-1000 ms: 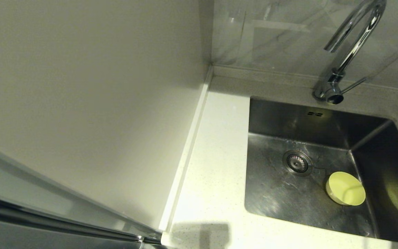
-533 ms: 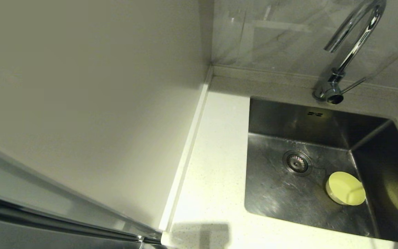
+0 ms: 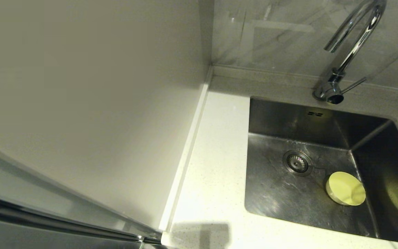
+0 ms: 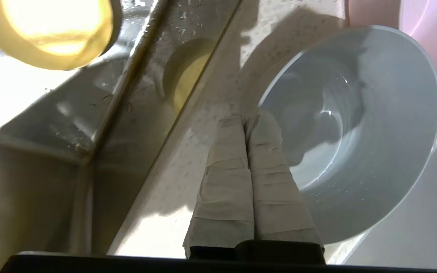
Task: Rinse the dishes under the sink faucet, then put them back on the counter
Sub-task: Put a bowl back to the table from the sink
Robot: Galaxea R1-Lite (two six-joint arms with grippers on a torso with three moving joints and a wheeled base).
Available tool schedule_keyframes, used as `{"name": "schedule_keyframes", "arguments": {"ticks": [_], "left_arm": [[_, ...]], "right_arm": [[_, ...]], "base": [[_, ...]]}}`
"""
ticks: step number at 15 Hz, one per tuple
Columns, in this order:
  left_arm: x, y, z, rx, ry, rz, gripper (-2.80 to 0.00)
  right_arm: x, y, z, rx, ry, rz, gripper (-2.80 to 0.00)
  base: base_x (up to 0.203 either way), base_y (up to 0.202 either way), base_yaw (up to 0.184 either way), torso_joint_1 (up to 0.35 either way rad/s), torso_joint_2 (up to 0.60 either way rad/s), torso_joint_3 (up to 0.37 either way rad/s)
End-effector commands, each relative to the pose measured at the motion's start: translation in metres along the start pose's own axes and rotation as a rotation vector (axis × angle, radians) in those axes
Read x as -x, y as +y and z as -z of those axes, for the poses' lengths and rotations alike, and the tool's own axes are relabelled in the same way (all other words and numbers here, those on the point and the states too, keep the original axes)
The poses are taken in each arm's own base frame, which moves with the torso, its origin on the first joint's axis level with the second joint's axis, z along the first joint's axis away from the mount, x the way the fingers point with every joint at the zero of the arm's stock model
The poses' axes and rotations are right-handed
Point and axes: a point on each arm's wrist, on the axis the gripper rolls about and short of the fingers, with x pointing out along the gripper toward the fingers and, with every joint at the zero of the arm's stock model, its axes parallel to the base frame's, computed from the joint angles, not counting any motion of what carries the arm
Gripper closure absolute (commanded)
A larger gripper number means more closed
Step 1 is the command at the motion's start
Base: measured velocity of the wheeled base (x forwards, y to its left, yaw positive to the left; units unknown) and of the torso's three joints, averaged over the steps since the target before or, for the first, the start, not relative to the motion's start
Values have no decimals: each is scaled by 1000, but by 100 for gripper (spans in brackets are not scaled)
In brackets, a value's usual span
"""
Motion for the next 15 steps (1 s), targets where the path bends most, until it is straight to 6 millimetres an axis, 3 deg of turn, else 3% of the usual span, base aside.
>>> {"name": "schedule_keyframes", "arguments": {"ticks": [1, 4, 5, 10, 15], "left_arm": [[0, 0, 1, 1, 3, 0, 0], [0, 0, 1, 1, 3, 0, 0], [0, 0, 1, 1, 3, 0, 0], [0, 0, 1, 1, 3, 0, 0], [0, 0, 1, 1, 3, 0, 0]], "right_arm": [[-11, -3, 2, 0, 22, -7, 0], [-12, -3, 3, -2, 29, -5, 0], [-13, -3, 3, -2, 30, -6, -280], [-4, -9, -4, 2, 4, 30, -280], [28, -16, -21, -11, -70, 120, -280]], "base": [[0, 0, 0, 0, 0, 0], [0, 0, 0, 0, 0, 0], [0, 0, 0, 0, 0, 0], [0, 0, 0, 0, 0, 0], [0, 0, 0, 0, 0, 0]]}}
